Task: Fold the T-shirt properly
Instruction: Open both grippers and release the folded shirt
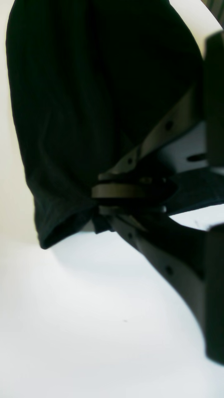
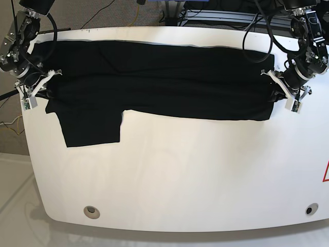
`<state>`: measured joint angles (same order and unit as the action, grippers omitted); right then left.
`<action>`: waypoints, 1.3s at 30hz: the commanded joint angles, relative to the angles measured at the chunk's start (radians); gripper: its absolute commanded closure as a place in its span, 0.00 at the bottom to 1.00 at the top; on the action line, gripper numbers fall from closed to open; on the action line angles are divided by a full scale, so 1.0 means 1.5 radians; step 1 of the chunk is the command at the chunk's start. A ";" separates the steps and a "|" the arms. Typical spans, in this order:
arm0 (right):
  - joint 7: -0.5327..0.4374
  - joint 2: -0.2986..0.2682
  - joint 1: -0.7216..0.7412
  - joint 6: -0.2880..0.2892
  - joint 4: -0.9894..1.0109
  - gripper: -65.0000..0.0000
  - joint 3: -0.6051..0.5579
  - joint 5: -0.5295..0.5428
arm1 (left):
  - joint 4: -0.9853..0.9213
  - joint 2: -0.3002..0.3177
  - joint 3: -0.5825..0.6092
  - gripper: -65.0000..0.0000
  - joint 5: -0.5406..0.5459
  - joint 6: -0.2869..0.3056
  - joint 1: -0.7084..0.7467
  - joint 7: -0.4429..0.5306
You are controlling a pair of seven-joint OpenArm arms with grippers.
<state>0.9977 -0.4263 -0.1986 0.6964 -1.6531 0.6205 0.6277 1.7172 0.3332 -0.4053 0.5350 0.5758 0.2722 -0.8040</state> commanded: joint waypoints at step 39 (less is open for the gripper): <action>-0.055 -0.008 0.132 0.001 -0.006 0.48 0.063 -0.070 | 0.011 0.013 -0.031 0.51 0.013 0.005 -0.032 0.030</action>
<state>0.9459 -0.4309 -0.1097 0.6964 -1.6913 0.7544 0.5217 1.6978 0.3378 -0.4618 0.5354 0.5770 0.2367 -0.7849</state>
